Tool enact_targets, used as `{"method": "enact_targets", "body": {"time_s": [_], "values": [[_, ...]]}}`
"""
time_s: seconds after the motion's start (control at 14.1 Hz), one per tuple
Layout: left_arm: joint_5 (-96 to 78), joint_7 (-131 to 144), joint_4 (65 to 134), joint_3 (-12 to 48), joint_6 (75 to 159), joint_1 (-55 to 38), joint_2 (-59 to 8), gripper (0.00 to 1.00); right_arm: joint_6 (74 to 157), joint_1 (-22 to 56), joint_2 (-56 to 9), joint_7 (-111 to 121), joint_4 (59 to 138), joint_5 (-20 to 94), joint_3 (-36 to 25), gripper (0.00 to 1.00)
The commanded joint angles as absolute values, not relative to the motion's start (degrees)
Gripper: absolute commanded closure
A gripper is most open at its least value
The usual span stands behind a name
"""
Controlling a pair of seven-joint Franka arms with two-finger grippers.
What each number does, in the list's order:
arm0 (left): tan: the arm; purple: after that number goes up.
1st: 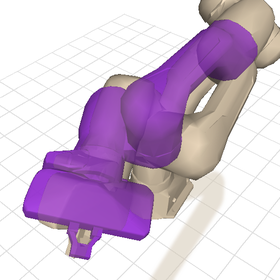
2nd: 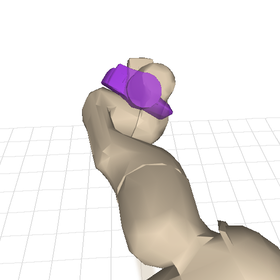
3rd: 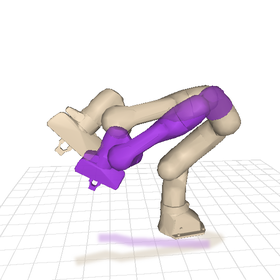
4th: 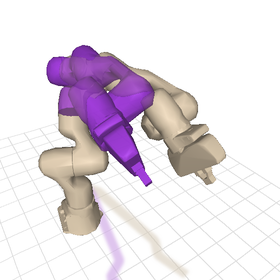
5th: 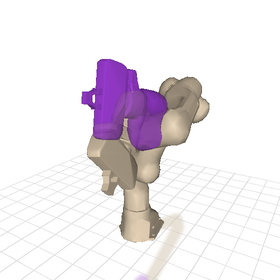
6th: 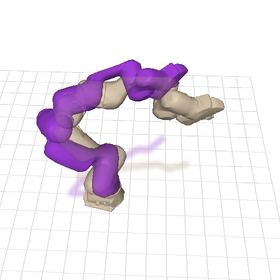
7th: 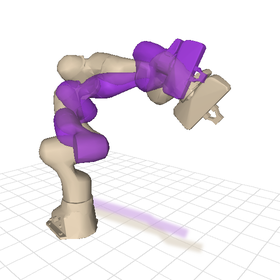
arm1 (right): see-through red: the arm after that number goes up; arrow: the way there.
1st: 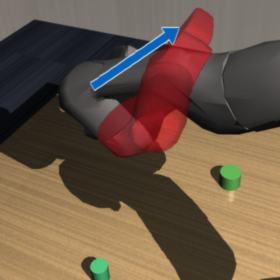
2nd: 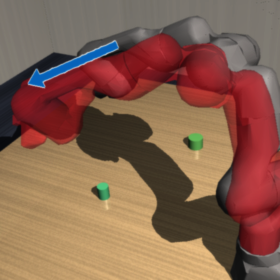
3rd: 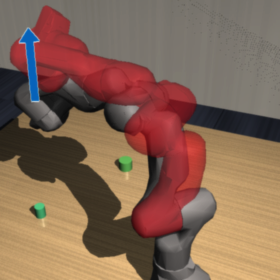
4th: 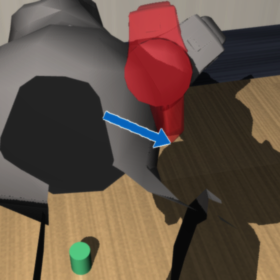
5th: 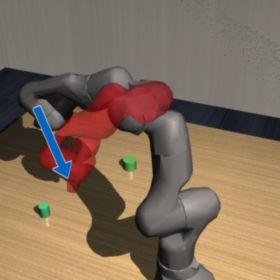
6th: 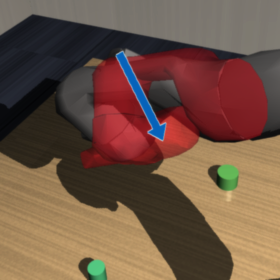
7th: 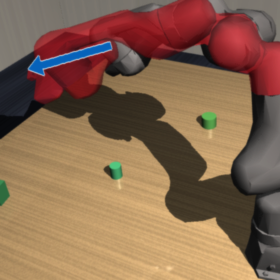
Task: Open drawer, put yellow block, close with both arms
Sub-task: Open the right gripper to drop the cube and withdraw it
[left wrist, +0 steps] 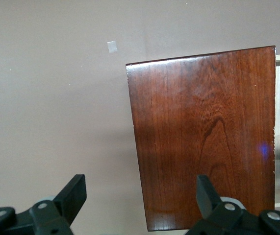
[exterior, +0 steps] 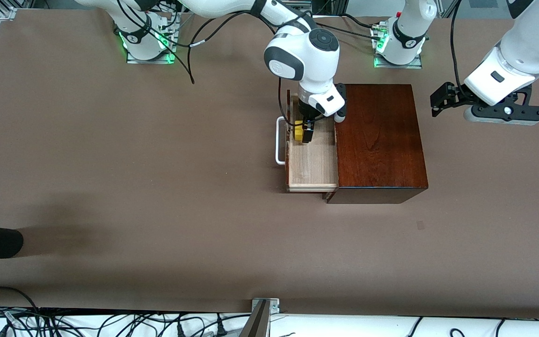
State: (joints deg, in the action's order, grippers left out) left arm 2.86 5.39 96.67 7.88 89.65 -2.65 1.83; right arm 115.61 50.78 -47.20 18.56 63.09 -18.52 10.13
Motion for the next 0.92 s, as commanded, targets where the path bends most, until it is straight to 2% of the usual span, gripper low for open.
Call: {"method": "enact_targets", "body": {"time_s": [0.0,0.14,0.43,0.64,0.85], "values": [[1.49,3.0,95.98,7.82,88.42,-2.72,2.02,0.0,110.58,48.44,-39.85,18.81,62.14,-14.95,9.93,0.0],[1.49,0.37,95.89,7.82,88.42,-2.64,2.02,0.0,107.42,43.62,-34.74,18.9,62.05,-13.98,10.19,0.0],[1.23,-11.02,95.89,7.91,87.02,-2.99,1.93,0.0,104.51,31.15,-26.21,18.81,62.57,-4.25,9.84,0.0],[1.14,-31.4,95.89,8.79,82.37,-3.69,0.53,0.0,97.94,22.61,-20.06,18.81,64.58,6.66,4.94,0.0],[-1.66,-42.62,96.06,10.1,77.44,-4.83,-3.59,0.0,92.82,21.36,-10.93,18.54,73.7,6.86,-2.0,0.0]]}}
